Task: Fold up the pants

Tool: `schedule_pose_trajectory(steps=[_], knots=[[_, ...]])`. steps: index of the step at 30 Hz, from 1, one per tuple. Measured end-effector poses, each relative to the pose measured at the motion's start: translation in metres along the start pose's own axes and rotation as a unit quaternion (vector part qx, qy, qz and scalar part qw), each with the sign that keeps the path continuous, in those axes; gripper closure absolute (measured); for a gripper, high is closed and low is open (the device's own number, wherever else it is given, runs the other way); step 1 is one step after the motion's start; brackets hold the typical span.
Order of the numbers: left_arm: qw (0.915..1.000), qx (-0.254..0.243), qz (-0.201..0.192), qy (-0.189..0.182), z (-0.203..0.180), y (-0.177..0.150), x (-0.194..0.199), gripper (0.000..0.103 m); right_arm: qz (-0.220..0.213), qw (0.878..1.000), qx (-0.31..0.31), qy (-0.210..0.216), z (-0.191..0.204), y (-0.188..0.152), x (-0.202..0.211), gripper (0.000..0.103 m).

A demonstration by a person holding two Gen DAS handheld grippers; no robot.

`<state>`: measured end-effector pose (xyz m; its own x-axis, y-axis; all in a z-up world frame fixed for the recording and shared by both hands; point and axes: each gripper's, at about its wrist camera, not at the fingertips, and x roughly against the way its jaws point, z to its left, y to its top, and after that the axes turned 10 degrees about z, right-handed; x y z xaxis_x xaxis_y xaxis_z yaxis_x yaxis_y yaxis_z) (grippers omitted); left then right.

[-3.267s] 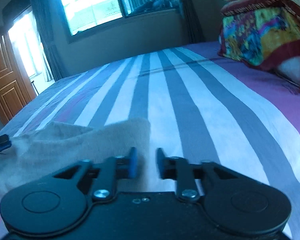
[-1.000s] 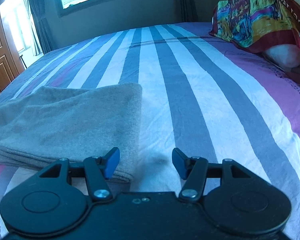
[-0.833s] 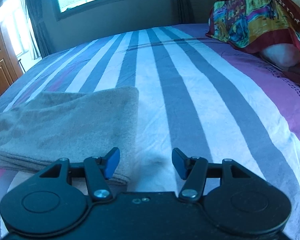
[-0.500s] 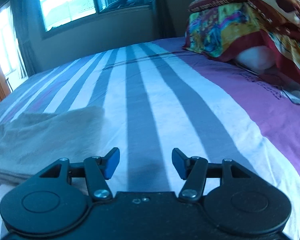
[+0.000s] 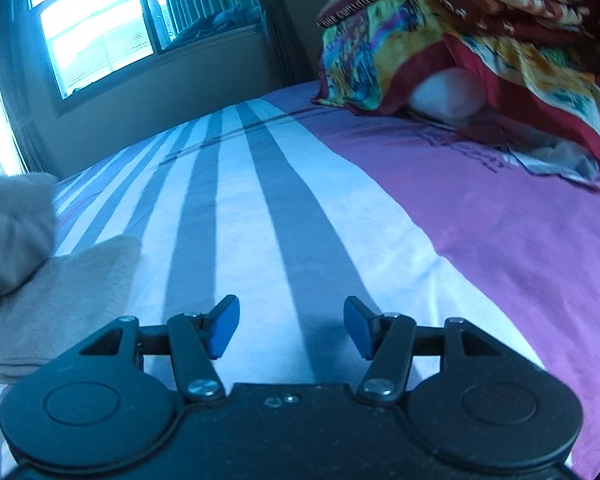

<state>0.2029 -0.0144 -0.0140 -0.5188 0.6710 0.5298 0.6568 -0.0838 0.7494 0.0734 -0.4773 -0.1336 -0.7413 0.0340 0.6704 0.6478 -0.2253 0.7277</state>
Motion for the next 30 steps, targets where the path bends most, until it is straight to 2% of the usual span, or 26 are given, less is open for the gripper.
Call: schedule_pose_trajectory(steps=[3,5,8,10,12,13,14,18,19,21,25,27,28,30], knots=[[0.9986,-0.025,0.046,0.000,-0.012,-0.011,-0.031,0.086,0.006,1.000,-0.004,0.002,-0.007,-0.004,-0.001,0.046],[0.9960,-0.027,0.086,0.004,-0.016,-0.021,-0.052,0.081,0.009,1.000,-0.004,0.004,-0.009,-0.008,-0.001,0.046],[0.9951,-0.028,0.094,0.012,-0.016,-0.037,-0.056,0.077,0.011,1.000,-0.006,0.006,-0.010,-0.008,0.001,0.045],[0.9961,-0.024,0.083,0.016,-0.020,-0.031,-0.049,0.072,0.010,1.000,-0.008,0.008,-0.009,-0.006,0.004,0.045],[0.9977,-0.016,0.066,-0.005,-0.024,-0.025,-0.040,0.036,0.007,1.000,-0.009,0.009,-0.008,-0.007,0.009,0.045],[0.9986,-0.010,0.049,-0.016,-0.023,-0.024,-0.029,0.005,0.006,1.000,-0.008,0.010,-0.007,-0.007,0.012,0.045],[0.9995,-0.011,0.025,-0.016,-0.022,-0.026,-0.013,0.000,0.005,1.000,-0.007,0.011,-0.006,-0.007,0.013,0.045],[0.9993,0.022,-0.029,0.002,0.000,-0.037,0.039,0.000,0.006,1.000,0.002,0.016,0.007,-0.007,0.017,0.045],[0.9982,0.035,-0.042,0.027,0.012,-0.046,0.056,0.001,0.007,1.000,0.003,0.022,0.012,-0.007,0.018,0.045],[0.9944,0.050,-0.052,0.078,0.031,-0.062,0.075,0.011,0.006,0.999,0.004,0.042,0.025,-0.006,0.021,0.045],[0.9819,0.086,-0.033,0.165,0.079,-0.110,0.118,0.025,0.008,0.995,0.004,0.096,0.054,-0.001,0.024,0.045],[0.9792,0.096,-0.018,0.178,0.092,-0.124,0.124,0.041,0.012,0.993,0.002,0.116,0.067,0.001,0.020,0.045],[0.9788,0.096,-0.011,0.181,0.096,-0.129,0.124,0.056,0.017,0.992,-0.001,0.125,0.075,0.003,0.017,0.045],[0.9776,0.090,0.007,0.190,0.103,-0.134,0.118,0.059,0.029,0.989,-0.015,0.142,0.087,0.007,0.008,0.045]])
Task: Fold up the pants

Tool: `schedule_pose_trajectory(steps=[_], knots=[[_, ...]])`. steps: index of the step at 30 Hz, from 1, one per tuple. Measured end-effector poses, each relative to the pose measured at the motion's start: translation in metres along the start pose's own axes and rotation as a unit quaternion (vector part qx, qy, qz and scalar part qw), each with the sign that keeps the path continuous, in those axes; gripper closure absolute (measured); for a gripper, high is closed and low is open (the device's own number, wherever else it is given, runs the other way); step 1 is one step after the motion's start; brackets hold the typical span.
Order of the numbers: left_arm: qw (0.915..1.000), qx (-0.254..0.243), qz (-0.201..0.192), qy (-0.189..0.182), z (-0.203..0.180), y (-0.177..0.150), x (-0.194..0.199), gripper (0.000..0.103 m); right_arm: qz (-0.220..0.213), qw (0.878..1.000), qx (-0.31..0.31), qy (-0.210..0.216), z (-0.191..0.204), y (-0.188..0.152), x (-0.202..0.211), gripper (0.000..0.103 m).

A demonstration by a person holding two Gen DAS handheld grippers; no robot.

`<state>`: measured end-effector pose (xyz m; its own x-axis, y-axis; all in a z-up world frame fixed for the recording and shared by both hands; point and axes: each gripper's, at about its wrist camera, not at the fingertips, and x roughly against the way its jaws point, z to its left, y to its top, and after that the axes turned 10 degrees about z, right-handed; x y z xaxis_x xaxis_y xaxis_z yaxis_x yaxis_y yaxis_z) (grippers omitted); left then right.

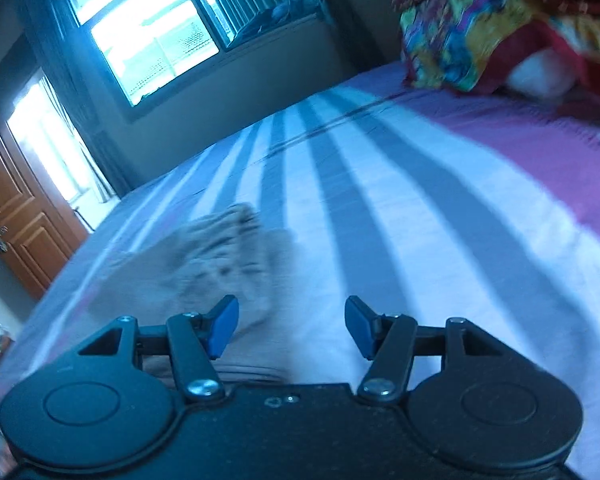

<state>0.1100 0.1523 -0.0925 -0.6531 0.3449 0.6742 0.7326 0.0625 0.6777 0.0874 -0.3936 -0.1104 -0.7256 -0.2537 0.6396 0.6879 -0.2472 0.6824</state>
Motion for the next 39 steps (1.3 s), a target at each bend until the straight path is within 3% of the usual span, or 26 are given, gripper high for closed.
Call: schedule_pose_trajectory(steps=[3,7,17,23,39], knots=[[0.9999,-0.011,0.002,0.002,-0.004,0.005,-0.014,0.059,0.011,0.999,-0.034,0.027,0.011,0.005,-0.014,0.043],[0.9996,0.005,-0.006,-0.027,-0.005,0.015,-0.021,0.059,0.032,0.997,-0.059,0.044,0.021,0.004,-0.028,0.042],[0.9984,0.005,-0.017,-0.054,-0.013,0.005,-0.015,0.059,0.048,0.997,-0.059,0.032,0.032,0.000,-0.042,0.041],[0.9999,0.000,-0.001,-0.016,-0.013,0.016,-0.036,0.059,0.050,0.996,-0.074,0.028,0.028,0.002,-0.044,0.041],[0.9987,-0.046,0.010,0.022,-0.029,0.023,-0.045,0.059,0.077,0.990,-0.106,0.057,0.025,0.003,-0.070,0.037]])
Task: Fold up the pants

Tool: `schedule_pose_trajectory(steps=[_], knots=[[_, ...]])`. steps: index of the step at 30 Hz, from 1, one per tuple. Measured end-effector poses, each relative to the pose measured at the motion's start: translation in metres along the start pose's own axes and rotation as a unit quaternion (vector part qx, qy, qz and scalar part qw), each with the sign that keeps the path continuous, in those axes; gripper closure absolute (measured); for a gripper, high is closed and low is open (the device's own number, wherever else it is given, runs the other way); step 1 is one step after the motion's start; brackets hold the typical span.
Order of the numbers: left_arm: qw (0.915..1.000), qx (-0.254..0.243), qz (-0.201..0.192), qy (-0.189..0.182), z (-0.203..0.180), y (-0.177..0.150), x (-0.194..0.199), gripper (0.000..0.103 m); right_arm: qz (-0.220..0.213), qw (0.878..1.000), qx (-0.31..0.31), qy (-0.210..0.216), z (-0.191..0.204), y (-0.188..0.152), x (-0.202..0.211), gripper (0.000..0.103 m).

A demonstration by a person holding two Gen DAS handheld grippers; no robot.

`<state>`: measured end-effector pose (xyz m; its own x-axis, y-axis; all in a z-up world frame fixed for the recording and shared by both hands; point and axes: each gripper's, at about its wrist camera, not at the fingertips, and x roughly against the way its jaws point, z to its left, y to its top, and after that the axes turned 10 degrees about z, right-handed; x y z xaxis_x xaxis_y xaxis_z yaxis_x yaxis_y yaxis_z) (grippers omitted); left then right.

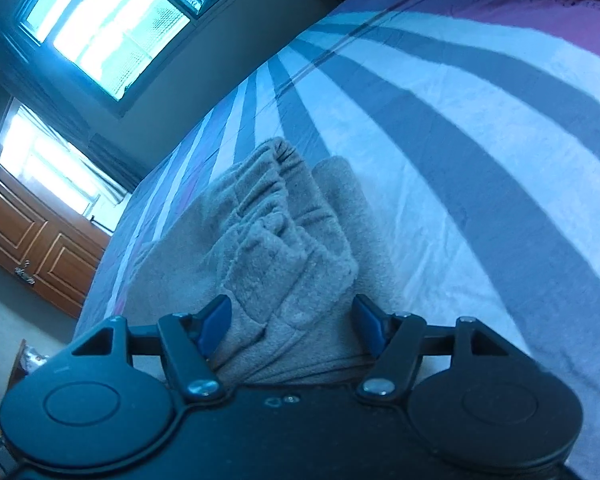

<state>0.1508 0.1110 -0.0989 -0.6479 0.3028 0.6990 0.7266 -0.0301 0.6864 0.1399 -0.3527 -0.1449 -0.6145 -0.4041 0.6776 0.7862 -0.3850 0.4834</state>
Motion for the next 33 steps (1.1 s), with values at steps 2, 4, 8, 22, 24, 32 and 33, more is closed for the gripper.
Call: schedule_pose_trajectory(steps=[2,4,8,22,24,32,33], knots=[[1.0000,-0.002,-0.002,0.003,-0.001,-0.001,0.000,0.059,0.005,1.000,0.000,0.007,0.001,0.002,-0.006,0.037],[0.9998,-0.011,-0.004,0.014,-0.004,-0.001,0.001,0.059,0.009,1.000,0.004,0.007,0.004,0.004,-0.014,0.038],[0.9995,-0.016,-0.010,0.026,-0.005,-0.003,0.002,0.059,0.015,1.000,0.022,-0.006,0.018,0.007,-0.023,0.059],[0.9998,0.003,-0.014,0.014,0.002,-0.008,0.001,0.057,-0.020,1.000,0.017,0.001,0.007,-0.012,0.005,0.067],[0.9997,0.021,-0.014,0.005,0.007,-0.008,0.001,0.057,-0.009,1.000,-0.004,0.005,-0.006,-0.016,-0.003,0.067],[0.9989,0.043,-0.017,-0.008,0.014,-0.011,-0.003,0.055,-0.064,0.995,0.068,0.024,0.015,-0.026,0.032,0.067],[0.9990,0.040,-0.016,-0.007,0.013,-0.010,-0.003,0.055,-0.059,0.996,0.064,0.015,0.009,-0.026,0.027,0.067]])
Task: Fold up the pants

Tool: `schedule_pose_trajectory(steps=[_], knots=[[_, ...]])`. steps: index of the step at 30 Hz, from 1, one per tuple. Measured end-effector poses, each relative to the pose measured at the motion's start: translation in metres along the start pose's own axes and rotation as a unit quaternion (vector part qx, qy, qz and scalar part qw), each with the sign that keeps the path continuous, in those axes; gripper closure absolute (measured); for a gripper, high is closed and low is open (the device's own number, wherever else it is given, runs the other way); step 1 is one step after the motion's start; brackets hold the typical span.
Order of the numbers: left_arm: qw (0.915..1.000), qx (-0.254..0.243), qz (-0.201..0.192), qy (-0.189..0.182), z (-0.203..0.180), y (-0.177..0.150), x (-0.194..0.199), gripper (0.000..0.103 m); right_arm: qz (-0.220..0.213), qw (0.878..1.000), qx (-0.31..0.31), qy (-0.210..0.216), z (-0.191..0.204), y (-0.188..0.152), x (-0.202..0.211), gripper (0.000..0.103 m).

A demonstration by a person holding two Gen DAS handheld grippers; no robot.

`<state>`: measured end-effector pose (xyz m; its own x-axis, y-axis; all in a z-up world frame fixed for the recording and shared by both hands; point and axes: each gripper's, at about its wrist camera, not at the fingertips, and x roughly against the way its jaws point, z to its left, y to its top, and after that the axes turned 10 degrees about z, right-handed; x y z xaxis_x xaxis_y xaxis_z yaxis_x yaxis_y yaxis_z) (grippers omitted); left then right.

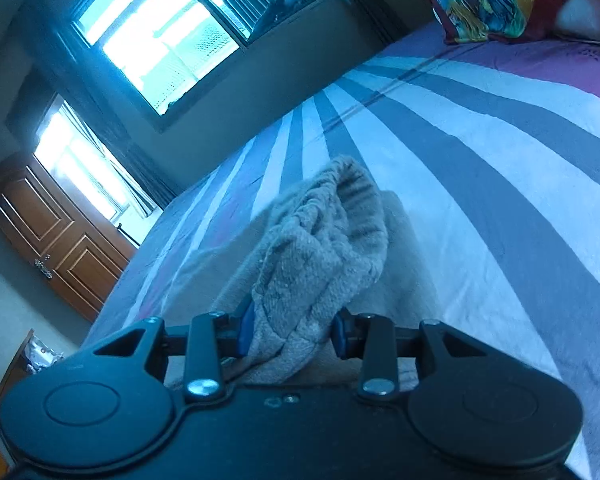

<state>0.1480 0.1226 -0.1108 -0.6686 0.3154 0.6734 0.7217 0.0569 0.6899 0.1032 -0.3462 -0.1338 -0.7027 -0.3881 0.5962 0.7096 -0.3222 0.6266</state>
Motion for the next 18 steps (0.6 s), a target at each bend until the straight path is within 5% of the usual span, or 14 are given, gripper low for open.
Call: schedule_pose_trajectory(steps=[3,7,10,12,15,18], knots=[[1.0000,0.000,0.004,0.000,0.000,0.001,0.000,0.055,0.042,0.997,-0.067,-0.005,-0.035,-0.004,-0.019,0.067],[0.9998,-0.006,0.019,-0.001,-0.002,0.004,0.004,0.053,0.044,0.998,-0.039,-0.018,-0.026,-0.003,-0.012,0.064],[0.9974,-0.039,0.053,-0.028,0.001,0.003,0.019,0.032,0.042,0.998,-0.038,-0.018,-0.026,-0.002,0.000,0.050],[0.9945,-0.058,0.063,-0.061,0.008,0.001,0.038,0.029,0.016,0.999,-0.027,-0.031,-0.020,-0.001,0.012,0.049],[0.9952,-0.019,-0.013,-0.096,0.020,0.011,0.067,0.029,-0.026,0.998,0.019,-0.046,-0.016,0.008,0.041,0.069],[0.9899,-0.021,-0.050,-0.131,-0.001,0.042,0.060,0.029,-0.049,0.992,0.105,-0.058,0.005,0.024,0.040,0.078]])
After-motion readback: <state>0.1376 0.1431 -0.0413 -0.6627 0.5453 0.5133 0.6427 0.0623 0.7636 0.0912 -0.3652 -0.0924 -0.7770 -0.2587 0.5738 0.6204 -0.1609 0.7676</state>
